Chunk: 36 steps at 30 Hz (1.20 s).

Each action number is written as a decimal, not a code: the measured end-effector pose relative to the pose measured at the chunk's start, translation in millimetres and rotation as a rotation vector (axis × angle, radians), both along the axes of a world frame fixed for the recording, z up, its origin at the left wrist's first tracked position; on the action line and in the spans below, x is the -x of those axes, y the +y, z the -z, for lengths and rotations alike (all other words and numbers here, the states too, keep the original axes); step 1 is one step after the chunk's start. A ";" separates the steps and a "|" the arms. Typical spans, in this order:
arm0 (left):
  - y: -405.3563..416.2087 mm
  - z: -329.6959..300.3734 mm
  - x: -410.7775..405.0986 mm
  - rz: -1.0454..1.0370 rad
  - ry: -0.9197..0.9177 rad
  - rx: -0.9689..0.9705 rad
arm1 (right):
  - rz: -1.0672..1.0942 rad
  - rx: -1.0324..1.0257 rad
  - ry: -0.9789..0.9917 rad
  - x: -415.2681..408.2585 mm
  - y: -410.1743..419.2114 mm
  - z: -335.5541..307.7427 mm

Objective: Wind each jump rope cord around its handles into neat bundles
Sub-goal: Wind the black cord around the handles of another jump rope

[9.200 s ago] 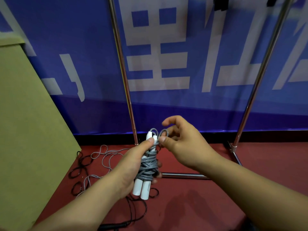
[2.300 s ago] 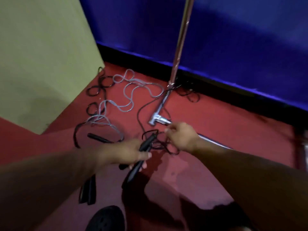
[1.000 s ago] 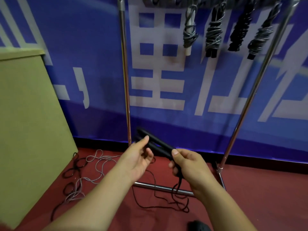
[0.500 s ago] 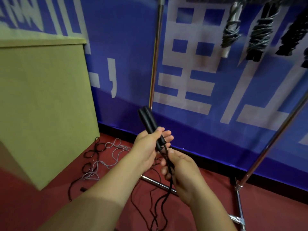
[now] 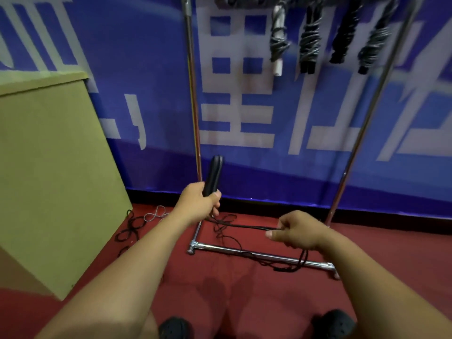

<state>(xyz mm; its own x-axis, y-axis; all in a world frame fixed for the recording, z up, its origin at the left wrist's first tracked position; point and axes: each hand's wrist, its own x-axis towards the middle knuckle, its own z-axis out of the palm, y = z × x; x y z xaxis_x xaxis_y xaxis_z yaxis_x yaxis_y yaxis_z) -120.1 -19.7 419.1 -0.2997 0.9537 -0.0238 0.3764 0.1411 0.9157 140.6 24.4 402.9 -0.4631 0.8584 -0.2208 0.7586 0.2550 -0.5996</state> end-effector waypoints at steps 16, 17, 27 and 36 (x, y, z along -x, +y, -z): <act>-97.5 -11.3 -55.6 0.313 -0.170 0.124 | 0.290 0.208 0.733 -55.2 -68.8 -17.8; -100.5 -3.9 -58.9 0.285 -0.192 0.122 | 0.307 0.159 0.692 -56.4 -74.4 -13.2; -131.1 29.3 -80.3 0.131 -0.467 0.275 | 0.261 0.076 0.659 -25.6 -88.0 5.8; -141.3 40.2 -82.3 0.247 -0.458 0.337 | 0.228 0.018 0.581 -23.8 -96.3 28.8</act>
